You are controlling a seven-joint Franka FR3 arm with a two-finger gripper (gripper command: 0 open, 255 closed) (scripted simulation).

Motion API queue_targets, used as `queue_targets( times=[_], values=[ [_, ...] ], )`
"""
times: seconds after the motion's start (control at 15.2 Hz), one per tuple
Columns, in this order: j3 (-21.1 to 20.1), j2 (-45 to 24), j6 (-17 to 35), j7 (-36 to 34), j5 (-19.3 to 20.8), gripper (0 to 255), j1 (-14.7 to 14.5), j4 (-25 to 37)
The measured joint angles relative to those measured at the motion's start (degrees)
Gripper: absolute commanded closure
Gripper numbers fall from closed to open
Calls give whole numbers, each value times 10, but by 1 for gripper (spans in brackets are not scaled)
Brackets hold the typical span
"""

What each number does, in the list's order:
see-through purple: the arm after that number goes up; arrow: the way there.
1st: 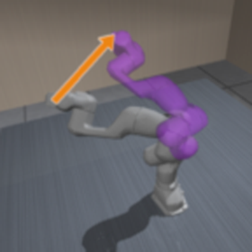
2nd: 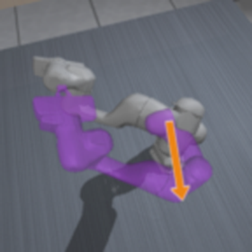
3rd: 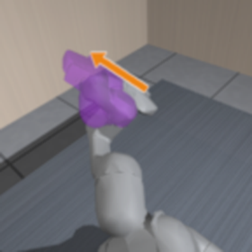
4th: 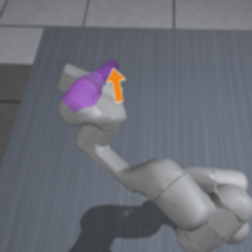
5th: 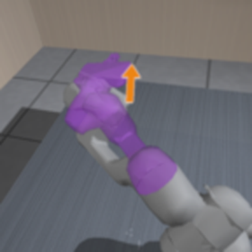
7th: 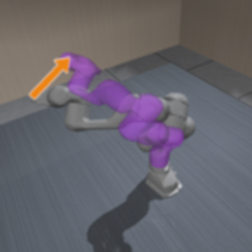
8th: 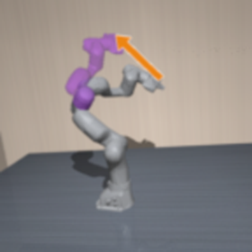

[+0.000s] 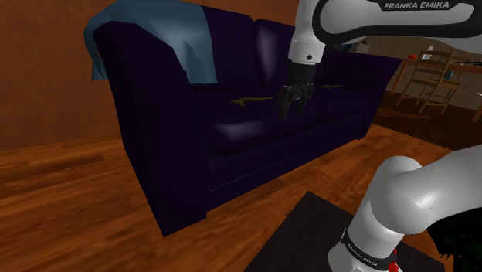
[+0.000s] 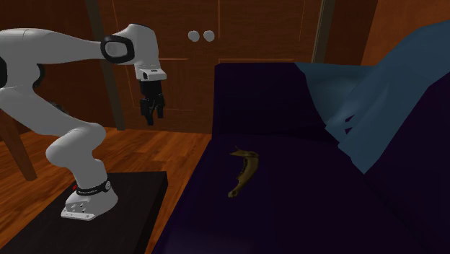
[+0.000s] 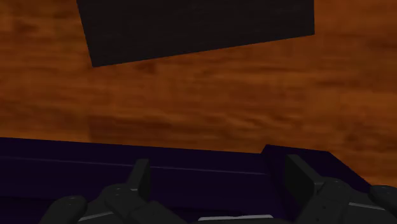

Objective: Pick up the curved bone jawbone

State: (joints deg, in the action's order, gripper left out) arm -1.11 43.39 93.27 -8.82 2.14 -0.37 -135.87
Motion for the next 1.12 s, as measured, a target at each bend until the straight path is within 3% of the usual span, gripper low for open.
queue_targets(
  times=[0.26, 0.66, 1.12],
  values=[
    [30, -12, 17, 58, 21, 0, -2, 2],
    [117, -84, 68, 227, 67, 0, -13, 43],
    [210, -191, 124, 428, 78, 0, -38, 122]
  ],
)
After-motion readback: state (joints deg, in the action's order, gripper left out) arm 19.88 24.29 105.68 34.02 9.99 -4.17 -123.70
